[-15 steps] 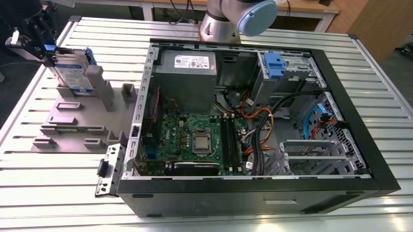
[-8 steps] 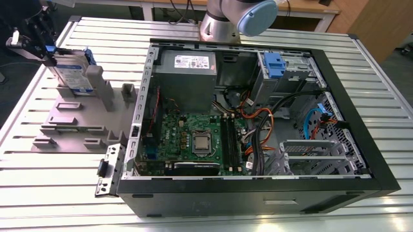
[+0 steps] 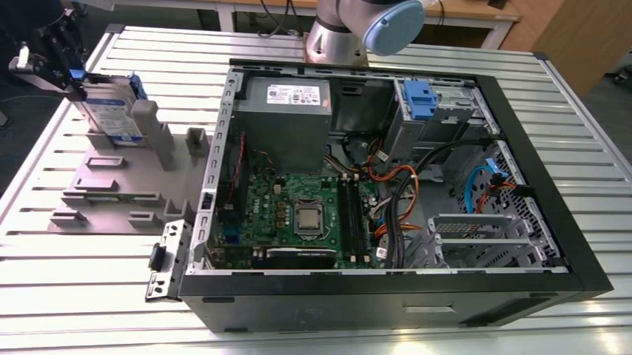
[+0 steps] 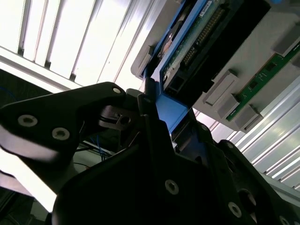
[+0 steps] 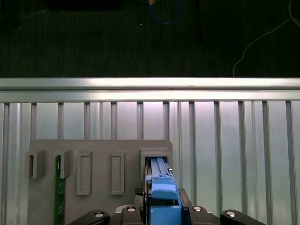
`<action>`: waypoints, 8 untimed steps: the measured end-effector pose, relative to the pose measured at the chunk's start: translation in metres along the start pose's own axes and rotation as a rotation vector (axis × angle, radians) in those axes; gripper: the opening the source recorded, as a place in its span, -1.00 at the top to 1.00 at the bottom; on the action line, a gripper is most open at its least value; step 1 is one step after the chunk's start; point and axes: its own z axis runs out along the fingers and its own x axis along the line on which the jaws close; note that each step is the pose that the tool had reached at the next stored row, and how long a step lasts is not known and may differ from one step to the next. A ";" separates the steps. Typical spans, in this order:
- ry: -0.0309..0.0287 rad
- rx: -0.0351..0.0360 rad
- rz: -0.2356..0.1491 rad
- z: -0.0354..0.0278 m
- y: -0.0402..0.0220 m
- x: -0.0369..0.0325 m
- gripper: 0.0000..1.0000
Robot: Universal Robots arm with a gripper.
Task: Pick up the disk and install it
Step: 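Pick up the disk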
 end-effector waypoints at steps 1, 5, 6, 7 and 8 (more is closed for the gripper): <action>0.0001 -0.0002 0.000 -0.0007 0.0000 -0.0001 0.27; -0.0001 0.0002 0.000 -0.0018 0.0000 -0.0001 0.27; 0.0000 0.0000 0.000 -0.0020 0.0001 -0.0001 0.27; 0.0001 -0.0002 0.000 -0.0021 0.0001 -0.0001 0.27; 0.0000 -0.0001 0.000 -0.0021 0.0001 -0.0001 0.27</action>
